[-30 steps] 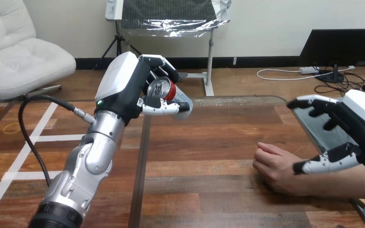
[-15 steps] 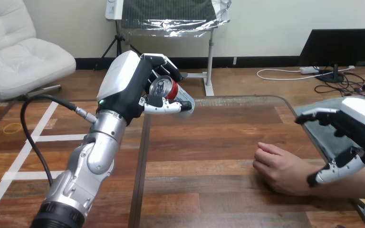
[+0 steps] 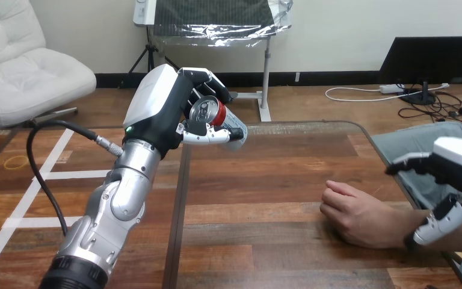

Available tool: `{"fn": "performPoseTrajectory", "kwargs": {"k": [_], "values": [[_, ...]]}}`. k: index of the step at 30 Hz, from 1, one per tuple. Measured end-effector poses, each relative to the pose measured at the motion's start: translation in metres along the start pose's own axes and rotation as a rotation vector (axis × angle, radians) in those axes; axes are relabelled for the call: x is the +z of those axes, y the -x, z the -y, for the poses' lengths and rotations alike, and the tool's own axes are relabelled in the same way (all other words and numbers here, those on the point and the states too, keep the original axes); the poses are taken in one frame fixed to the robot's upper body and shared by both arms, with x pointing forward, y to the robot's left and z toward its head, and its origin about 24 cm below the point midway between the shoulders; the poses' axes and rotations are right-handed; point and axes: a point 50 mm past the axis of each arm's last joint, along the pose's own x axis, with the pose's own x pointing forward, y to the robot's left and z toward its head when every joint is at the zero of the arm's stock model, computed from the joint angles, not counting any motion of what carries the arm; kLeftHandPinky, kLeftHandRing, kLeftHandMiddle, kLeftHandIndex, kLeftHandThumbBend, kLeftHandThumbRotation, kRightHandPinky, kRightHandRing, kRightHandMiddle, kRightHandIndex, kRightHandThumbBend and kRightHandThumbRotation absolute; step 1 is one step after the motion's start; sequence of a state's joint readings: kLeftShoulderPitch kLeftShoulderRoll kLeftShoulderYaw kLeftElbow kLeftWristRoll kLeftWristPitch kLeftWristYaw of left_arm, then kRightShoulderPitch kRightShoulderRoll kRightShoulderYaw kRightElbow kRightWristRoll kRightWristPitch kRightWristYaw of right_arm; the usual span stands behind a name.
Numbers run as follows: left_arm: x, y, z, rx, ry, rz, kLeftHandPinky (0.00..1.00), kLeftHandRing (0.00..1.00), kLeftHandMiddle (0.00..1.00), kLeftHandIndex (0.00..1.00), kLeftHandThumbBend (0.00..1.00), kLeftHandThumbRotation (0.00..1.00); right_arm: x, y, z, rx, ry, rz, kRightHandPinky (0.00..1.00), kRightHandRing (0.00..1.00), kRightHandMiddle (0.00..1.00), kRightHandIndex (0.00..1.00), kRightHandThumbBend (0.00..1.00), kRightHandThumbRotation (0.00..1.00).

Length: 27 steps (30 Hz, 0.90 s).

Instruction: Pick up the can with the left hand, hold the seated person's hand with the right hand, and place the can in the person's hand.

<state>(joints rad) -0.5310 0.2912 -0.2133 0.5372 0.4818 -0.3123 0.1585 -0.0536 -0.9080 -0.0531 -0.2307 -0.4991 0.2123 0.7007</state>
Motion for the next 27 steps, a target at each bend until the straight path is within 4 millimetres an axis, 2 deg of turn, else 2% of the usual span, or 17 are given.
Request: {"fn": "performPoseTrajectory", "kwargs": {"k": [13, 27], "values": [[0.000, 0.000, 0.001, -0.011, 0.001, 0.000, 0.35, 0.40, 0.47, 0.49, 0.61, 0.00, -0.015, -0.013, -0.006, 0.118, 0.029, -0.080, 0.88, 0.93, 0.94, 0.89, 0.82, 0.00], [0.005, 0.000, -0.001, -0.003, 0.003, 0.024, 0.35, 0.40, 0.47, 0.49, 0.61, 0.00, -0.021, -0.024, -0.012, 0.188, 0.066, -0.123, 0.88, 0.92, 0.92, 0.88, 0.81, 0.01]]}}
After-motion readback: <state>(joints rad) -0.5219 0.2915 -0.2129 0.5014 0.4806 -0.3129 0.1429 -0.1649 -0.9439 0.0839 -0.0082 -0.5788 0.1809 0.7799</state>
